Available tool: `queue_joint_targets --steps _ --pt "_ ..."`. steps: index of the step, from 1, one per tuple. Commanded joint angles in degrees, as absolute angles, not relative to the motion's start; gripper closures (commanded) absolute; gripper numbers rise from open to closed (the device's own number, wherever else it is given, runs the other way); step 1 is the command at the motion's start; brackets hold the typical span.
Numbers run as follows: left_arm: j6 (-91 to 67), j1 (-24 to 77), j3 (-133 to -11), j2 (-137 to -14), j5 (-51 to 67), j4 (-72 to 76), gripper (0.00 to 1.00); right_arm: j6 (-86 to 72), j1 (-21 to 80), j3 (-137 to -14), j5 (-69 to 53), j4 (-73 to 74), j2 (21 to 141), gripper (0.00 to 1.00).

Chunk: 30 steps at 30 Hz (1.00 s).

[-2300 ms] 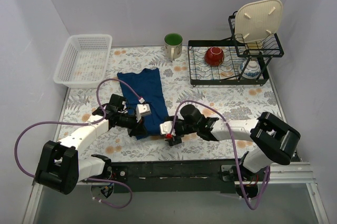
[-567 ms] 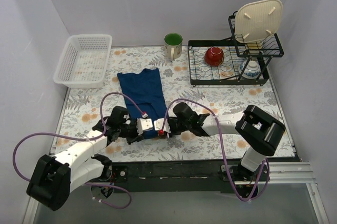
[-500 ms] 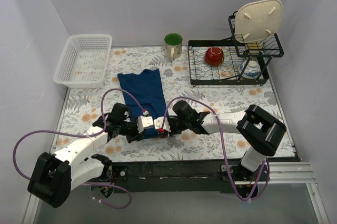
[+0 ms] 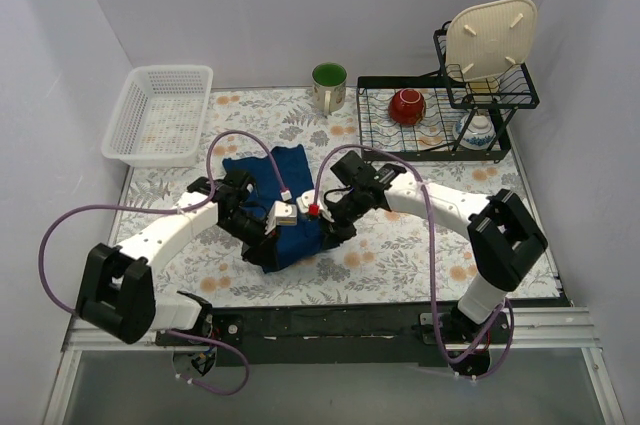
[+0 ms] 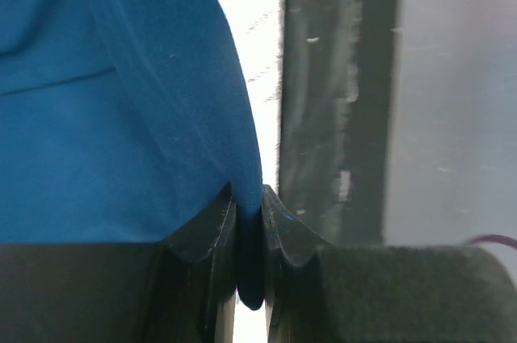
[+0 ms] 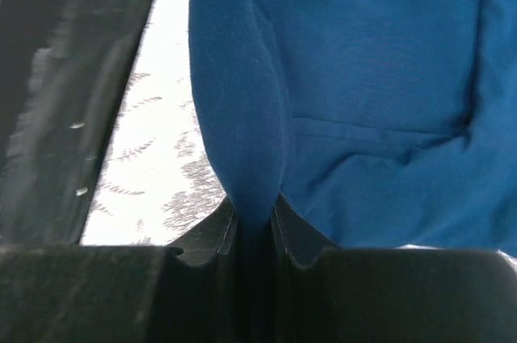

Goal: Roll the t-shirts
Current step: Roll the T-shirt to the center of the board.

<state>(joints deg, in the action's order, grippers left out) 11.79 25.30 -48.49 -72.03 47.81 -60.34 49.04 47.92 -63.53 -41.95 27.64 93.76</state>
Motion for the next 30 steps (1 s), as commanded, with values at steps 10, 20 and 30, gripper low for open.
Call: queue_joint_targets --steps 10,20,30 --pt "21.4 16.3 -47.5 -88.7 51.1 -72.5 1.00 78.0 43.7 -83.7 -55.7 74.7 116.4 0.86" --pt "25.3 12.0 -48.5 -99.4 49.0 -70.9 1.00 77.0 41.8 -92.7 -54.8 74.8 128.2 0.86" --pt "25.4 6.1 -53.7 -111.0 46.2 -66.4 0.95 74.1 40.3 -100.5 -55.1 74.9 138.8 0.85"
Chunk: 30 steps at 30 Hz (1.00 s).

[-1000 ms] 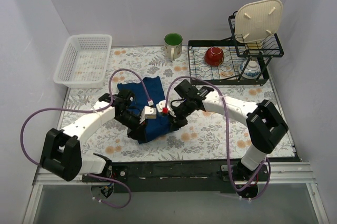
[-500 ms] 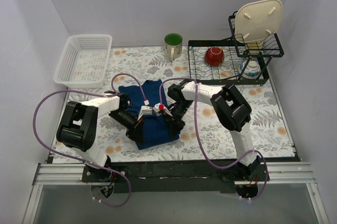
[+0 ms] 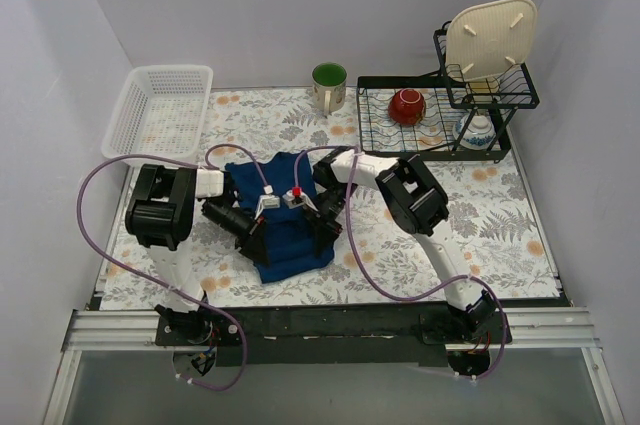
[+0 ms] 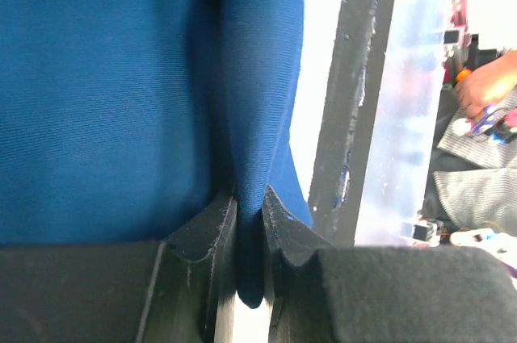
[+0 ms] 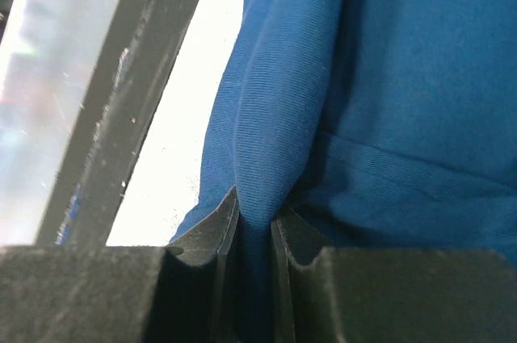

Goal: Roll the t-shirts
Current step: Roll the T-shirt to the center of the board.

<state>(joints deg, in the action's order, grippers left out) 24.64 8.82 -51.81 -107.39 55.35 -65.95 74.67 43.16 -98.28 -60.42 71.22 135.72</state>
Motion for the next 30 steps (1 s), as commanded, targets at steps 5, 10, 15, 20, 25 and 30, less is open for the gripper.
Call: queue_joint_targets --steps 5,10,15,20,25,30 --pt "23.4 4.5 -56.0 -111.4 44.3 -63.5 0.84 69.7 38.4 -104.5 -57.6 74.9 142.6 0.84" --pt "20.4 4.5 -55.4 -105.0 44.1 -61.4 0.76 68.6 38.1 -105.6 -57.7 75.0 143.3 0.82" --pt "19.0 4.6 -54.0 -93.5 46.0 -60.8 0.68 65.8 38.1 -107.8 -57.1 74.9 145.5 0.82" --pt "18.6 6.4 -47.6 -72.7 46.8 -53.8 0.49 62.8 38.2 -111.0 -56.9 74.9 148.7 0.82" --pt "17.1 16.6 -39.8 -63.0 42.5 -46.1 0.46 60.6 38.7 -112.1 -56.1 74.9 150.5 0.82" --pt "14.2 24.9 -35.8 -62.0 39.2 -40.8 0.46 60.7 38.8 -112.1 -55.6 74.7 150.7 0.82"
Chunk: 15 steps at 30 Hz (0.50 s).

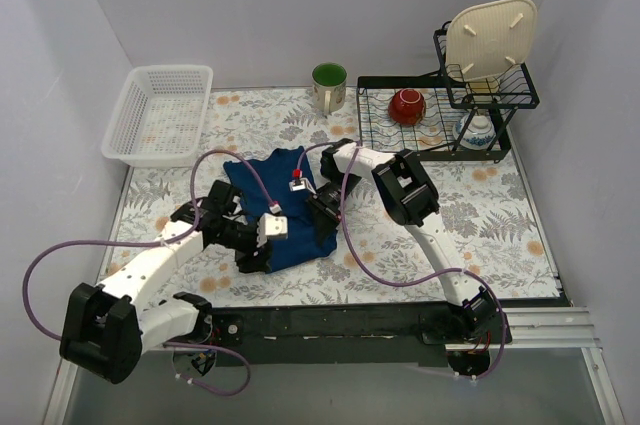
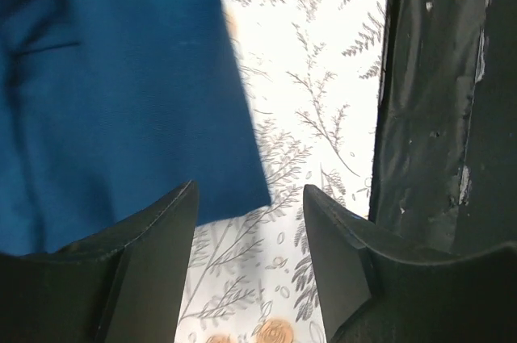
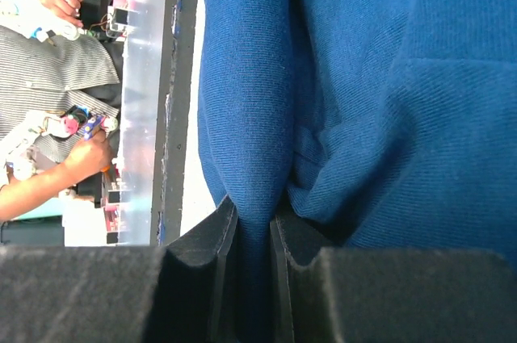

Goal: Roll the t-shirts
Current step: Roll the T-shirt to the center of the board.

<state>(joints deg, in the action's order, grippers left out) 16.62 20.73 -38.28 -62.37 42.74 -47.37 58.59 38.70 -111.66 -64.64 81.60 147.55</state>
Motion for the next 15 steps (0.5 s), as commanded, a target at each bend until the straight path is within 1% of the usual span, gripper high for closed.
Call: queue_joint_targets --steps 1,7,12,13,14,15 --pt "13.5 25.7 -34.8 -62.2 38.5 -38.6 0.46 60.6 38.9 -112.5 -55.7 74.5 150.7 0.82" --pt "12.7 30.3 -31.6 -65.8 34.5 -32.8 0.45 60.5 38.9 -114.2 -54.7 74.5 152.0 0.82" --pt "12.5 33.9 -25.5 -68.9 26.3 -24.7 0.47 60.9 38.9 -114.3 -55.3 74.9 152.4 0.81" --pt "12.5 34.3 -24.8 -69.3 25.3 -24.2 0.50 61.0 38.9 -114.3 -55.3 74.9 152.3 0.81" --pt "12.1 34.9 -24.2 -70.0 24.0 -23.6 0.61 61.1 38.9 -114.1 -55.4 74.8 152.3 0.80" --pt "11.9 34.9 -23.6 -70.5 21.9 -22.3 0.69 61.2 38.8 -114.0 -55.5 74.9 152.3 0.79"
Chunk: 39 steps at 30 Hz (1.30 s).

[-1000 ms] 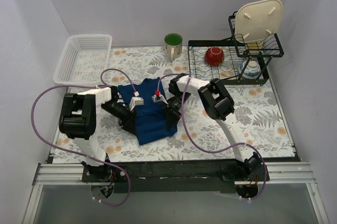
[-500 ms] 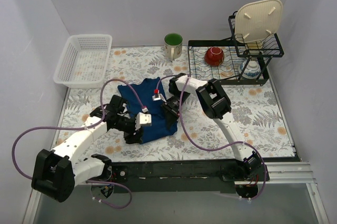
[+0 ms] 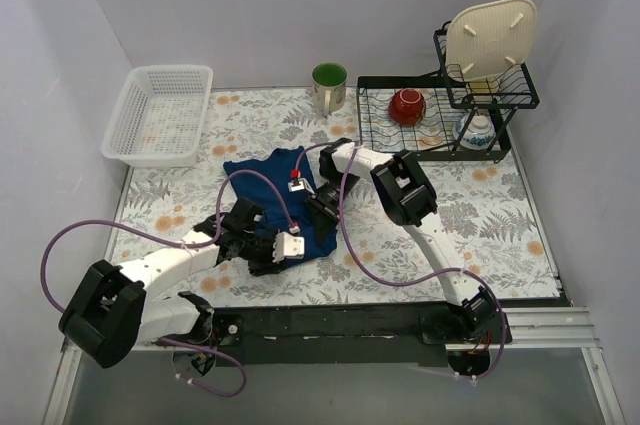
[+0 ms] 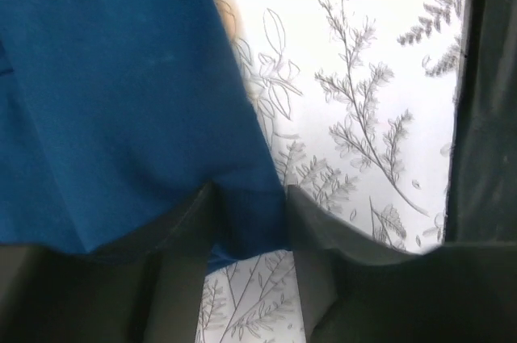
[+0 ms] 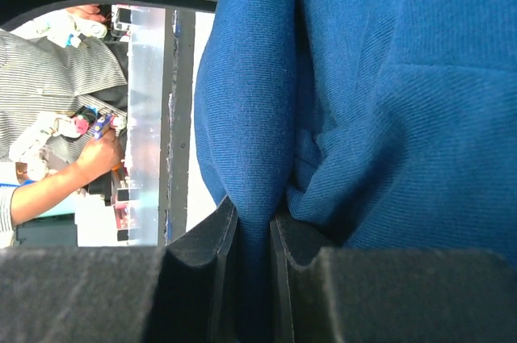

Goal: Roll the t-shirts
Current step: Roll the T-shirt to the center of the board.

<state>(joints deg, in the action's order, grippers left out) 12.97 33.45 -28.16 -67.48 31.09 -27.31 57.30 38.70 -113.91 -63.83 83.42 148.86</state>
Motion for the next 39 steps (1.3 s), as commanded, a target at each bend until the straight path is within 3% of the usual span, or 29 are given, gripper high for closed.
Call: queue_joint_targets --steps 1,2,4,5,11,13,15,19,20,21,24,29,39 --pt "12.0 35.2 -23.5 -71.1 21.3 -22.3 0.75 61.3 38.8 -113.9 -55.5 74.8 152.2 0.78" --pt "11.7 35.3 -23.7 -71.5 21.2 -22.7 0.91 61.4 38.7 -113.8 -55.6 74.8 152.1 0.73" --pt "12.0 35.3 -24.2 -71.7 21.0 -23.3 1.00 61.1 38.4 -113.7 -55.9 74.9 151.3 0.63" --pt "13.0 35.3 -24.6 -71.7 21.4 -24.0 1.00 60.9 37.9 -113.6 -55.8 74.7 150.7 0.56" --pt "12.2 35.1 -29.0 -69.0 30.6 -33.0 1.00 60.2 31.7 -111.4 -55.9 73.8 138.8 0.38" --pt "8.8 34.6 -30.5 -66.4 34.9 -34.0 1.00 59.8 30.1 -108.0 -55.5 70.4 132.1 0.12" --pt "4.7 33.6 -31.7 -65.3 37.7 -34.2 1.00 57.9 28.8 -102.9 -52.9 65.0 122.8 0.04" --pt "-0.6 29.5 -34.4 -64.2 43.8 -32.9 1.00 49.4 29.4 -78.0 -46.2 36.1 101.4 0.01" --pt "-1.8 28.1 -34.5 -64.2 45.6 -32.4 1.00 47.2 31.3 -65.4 -41.4 20.6 96.6 0.01" --pt "-2.2 27.5 -34.5 -64.4 46.1 -32.1 1.00 46.2 32.6 -59.7 -39.1 13.9 87.9 0.01" --pt "-2.3 25.3 -34.9 -66.1 48.9 -32.7 1.00 45.4 41.1 -42.7 -28.6 -7.1 76.9 0.01" --pt "-2.8 20.6 -35.9 -67.5 52.5 -33.4 1.00 47.8 51.1 -38.2 -24.3 -9.7 76.1 0.02" --pt "-1.1 16.0 -39.5 -71.8 57.7 -36.1 1.00 49.9 55.8 -38.8 -21.2 -19.4 88.2 0.04"
